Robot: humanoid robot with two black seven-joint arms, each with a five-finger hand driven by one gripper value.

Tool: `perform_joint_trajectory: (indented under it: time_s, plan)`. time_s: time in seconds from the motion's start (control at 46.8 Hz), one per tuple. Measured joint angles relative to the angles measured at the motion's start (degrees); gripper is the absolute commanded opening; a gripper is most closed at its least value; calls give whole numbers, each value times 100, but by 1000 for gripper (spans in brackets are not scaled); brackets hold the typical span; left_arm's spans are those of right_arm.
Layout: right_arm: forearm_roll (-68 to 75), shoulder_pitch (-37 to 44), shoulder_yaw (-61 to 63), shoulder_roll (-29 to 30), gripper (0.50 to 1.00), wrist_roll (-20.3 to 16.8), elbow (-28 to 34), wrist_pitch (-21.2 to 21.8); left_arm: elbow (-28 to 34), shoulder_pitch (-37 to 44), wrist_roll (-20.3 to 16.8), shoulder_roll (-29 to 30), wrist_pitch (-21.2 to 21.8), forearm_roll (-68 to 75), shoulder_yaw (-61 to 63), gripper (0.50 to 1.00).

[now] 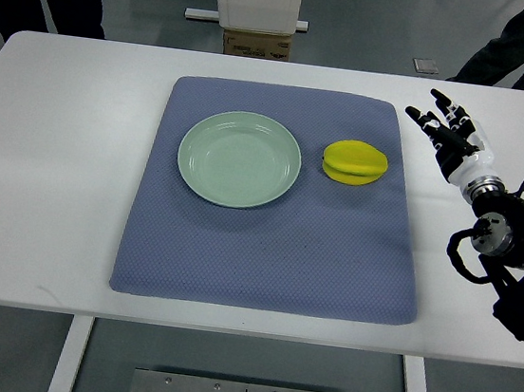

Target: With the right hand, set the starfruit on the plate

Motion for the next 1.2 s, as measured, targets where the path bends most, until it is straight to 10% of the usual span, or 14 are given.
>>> perform_joint_trajectory:
  time_s: [1.197]
  plan:
    - [0,18,-9,73,1000,1,-239,-3,14,-18,7,0,60,0,-12,1000]
